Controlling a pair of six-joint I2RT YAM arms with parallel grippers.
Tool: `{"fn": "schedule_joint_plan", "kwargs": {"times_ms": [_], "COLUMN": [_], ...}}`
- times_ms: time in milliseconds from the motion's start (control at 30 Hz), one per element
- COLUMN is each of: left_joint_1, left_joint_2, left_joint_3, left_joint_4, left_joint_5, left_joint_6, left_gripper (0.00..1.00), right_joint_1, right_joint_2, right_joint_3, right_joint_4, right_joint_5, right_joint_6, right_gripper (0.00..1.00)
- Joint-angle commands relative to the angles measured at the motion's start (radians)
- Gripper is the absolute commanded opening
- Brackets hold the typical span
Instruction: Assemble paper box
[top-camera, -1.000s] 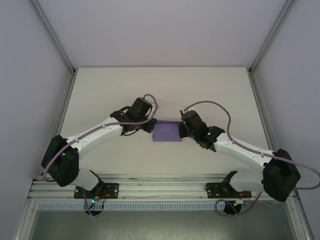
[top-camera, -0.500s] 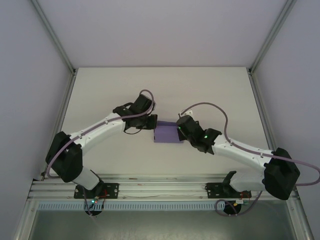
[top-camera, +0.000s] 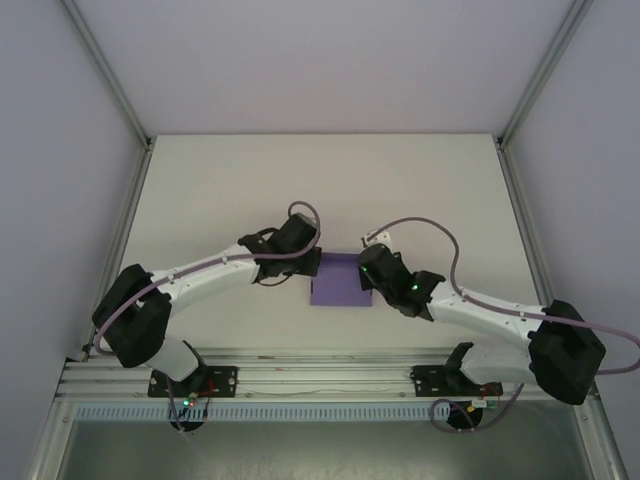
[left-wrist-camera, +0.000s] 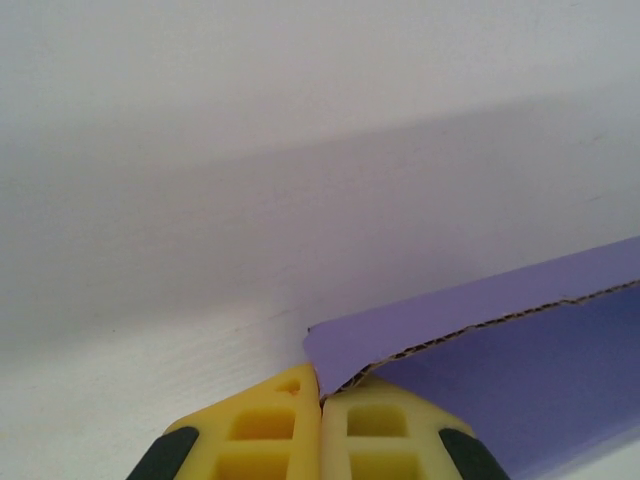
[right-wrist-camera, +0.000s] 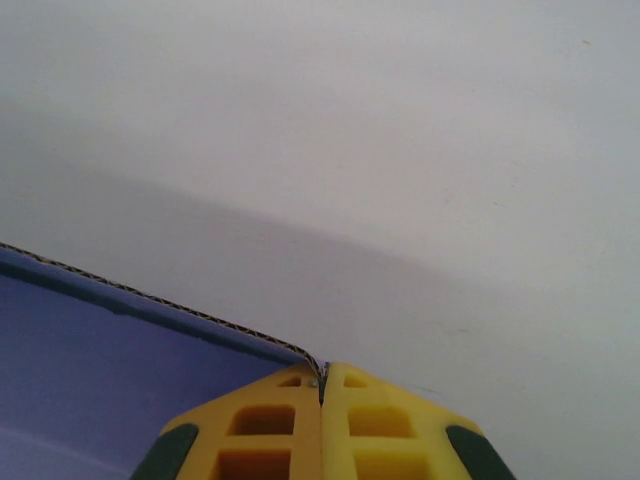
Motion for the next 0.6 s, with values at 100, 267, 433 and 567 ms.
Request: {"fn": "schedule_joint_plan", "kwargs": {"times_ms": [100,267,433,567], "left_joint_1": [-0.095,-0.099,-0.100,-0.099], "left_joint_2": [-0.049,-0.094,-0.100,-0.090], "left_joint_3": [-0.139,-0.104,-0.077,-0.085], "left_joint_4": [0.124,0.152,0.212,0.270], "left_joint_5": [-0.074,-0.137,-0.215,-0.270], "left_joint_6": [-0.037,-0.005,0.033,0.055], "left_gripper": [0.00,0.00,0.00,0.00], "right_joint_1": [0.015,0.015,0.016,0.015], "right_joint_2": [-0.067,-0.060,-0.002,0.045], "right_joint_3": [-0.103,-0.059,0.006,0.031], "right_joint_4": [0.145,0.136,0.183,0.272], "right_joint_5": [-0.020,0.019,0.086,0.149], "right_joint_6": [-0.001,-0.057,-0.105,-0.144], "right_gripper": [0.00,0.00,0.00,0.00]}}
